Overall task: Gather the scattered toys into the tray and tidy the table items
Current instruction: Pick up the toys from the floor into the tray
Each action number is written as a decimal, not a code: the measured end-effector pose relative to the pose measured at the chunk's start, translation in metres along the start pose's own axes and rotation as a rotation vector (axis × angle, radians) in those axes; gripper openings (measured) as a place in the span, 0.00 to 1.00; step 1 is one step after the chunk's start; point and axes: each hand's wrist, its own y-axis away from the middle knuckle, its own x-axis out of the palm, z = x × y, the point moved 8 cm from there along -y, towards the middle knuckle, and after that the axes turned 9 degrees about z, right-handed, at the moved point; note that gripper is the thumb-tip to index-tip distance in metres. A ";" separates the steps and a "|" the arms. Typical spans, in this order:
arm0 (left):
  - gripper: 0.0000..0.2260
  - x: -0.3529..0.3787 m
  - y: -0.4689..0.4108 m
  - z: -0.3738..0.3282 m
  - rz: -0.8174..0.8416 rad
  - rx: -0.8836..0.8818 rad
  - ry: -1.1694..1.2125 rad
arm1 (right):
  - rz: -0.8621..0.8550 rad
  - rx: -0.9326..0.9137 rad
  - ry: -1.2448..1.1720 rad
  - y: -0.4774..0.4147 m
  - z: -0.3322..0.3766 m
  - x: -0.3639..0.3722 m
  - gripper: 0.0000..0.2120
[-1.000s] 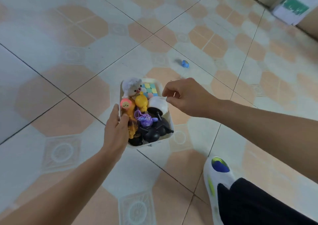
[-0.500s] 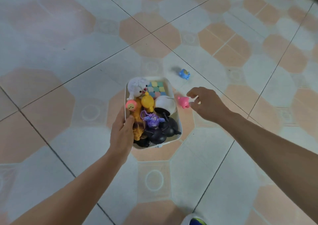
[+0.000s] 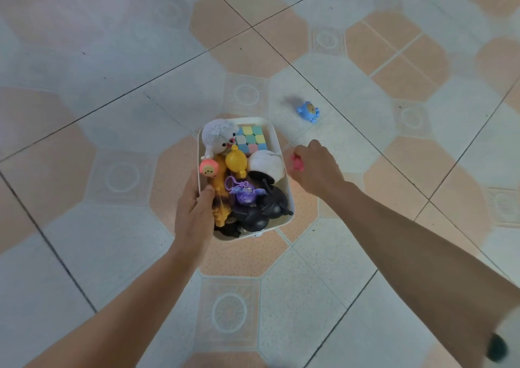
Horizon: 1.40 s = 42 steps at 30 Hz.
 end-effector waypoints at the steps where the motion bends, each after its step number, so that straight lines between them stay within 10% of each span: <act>1: 0.15 0.001 0.001 0.000 -0.002 0.002 -0.003 | -0.014 0.003 -0.033 0.000 -0.004 -0.003 0.09; 11: 0.18 0.015 0.010 -0.005 0.058 0.056 0.008 | -0.301 -0.303 -0.599 0.048 0.025 -0.074 0.15; 30: 0.17 0.021 0.024 -0.008 0.058 0.091 0.058 | -0.234 -0.424 -0.274 0.054 0.050 -0.059 0.14; 42: 0.16 0.020 0.002 -0.010 0.036 0.089 0.026 | -0.302 -0.121 -0.327 -0.009 -0.016 -0.073 0.14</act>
